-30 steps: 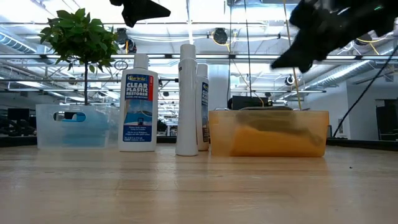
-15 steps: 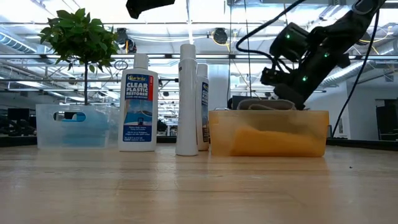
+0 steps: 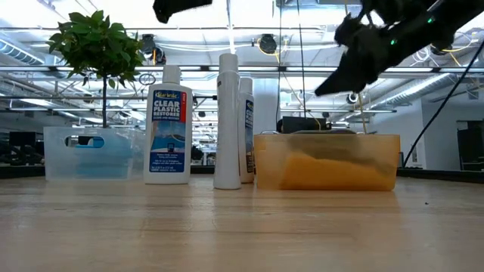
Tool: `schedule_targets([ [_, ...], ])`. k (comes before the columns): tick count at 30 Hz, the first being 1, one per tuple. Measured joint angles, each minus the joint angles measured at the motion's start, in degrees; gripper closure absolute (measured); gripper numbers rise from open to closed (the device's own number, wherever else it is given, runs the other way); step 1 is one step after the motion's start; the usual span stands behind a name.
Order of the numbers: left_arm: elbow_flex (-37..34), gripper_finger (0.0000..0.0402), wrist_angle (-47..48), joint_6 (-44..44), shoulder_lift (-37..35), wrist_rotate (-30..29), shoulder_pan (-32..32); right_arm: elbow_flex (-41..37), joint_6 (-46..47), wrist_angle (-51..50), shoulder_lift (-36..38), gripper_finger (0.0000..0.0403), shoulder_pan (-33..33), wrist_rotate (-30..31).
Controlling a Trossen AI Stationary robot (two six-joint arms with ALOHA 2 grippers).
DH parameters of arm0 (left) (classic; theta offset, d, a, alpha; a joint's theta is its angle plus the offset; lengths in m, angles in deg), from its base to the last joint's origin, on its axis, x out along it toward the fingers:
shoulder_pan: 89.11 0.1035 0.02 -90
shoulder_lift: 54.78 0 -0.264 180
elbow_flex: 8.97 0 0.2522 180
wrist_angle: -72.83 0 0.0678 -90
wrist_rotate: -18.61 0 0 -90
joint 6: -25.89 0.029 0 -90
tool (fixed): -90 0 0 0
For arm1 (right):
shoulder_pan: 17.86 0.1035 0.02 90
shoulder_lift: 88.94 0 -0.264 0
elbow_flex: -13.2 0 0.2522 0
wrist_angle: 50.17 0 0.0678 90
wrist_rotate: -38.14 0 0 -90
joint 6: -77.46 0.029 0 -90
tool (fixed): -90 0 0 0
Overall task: Pick & Place Kitchen Items
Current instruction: Put the white plastic restorer bottle into the transparent bin
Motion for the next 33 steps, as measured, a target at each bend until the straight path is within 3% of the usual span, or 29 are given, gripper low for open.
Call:
schedule_targets([
  [4,-0.03,0.0119,12.50,-4.80,-3.95,-3.52,0.00,-1.34,-0.77,0.23,3.71,0.0403,1.62,0.11],
  [8,-1.86,0.0119,18.44,-7.45,-10.30,-8.18,-1.30,-3.24,-0.78,0.34,5.61,0.0403,1.74,0.13],
  [15,-15.72,0.0119,13.15,-13.75,-17.55,-16.58,-4.17,-5.62,-0.80,0.20,6.10,0.0403,1.74,0.13],
  [21,-25.59,0.0119,1.87,-18.84,-17.66,-13.94,-4.20,-5.74,-0.80,0.55,6.02,0.0403,1.74,0.11],
  [28,-28.68,0.0119,-3.67,-19.74,-13.72,-12.15,-4.37,-5.74,-0.80,0.70,6.06,0.0403,1.74,0.13],
  [33,-28.68,0.0119,-12.30,-16.02,-4.43,-9.30,-4.39,-5.74,-0.80,0.75,6.05,0.0403,1.74,0.13],
])
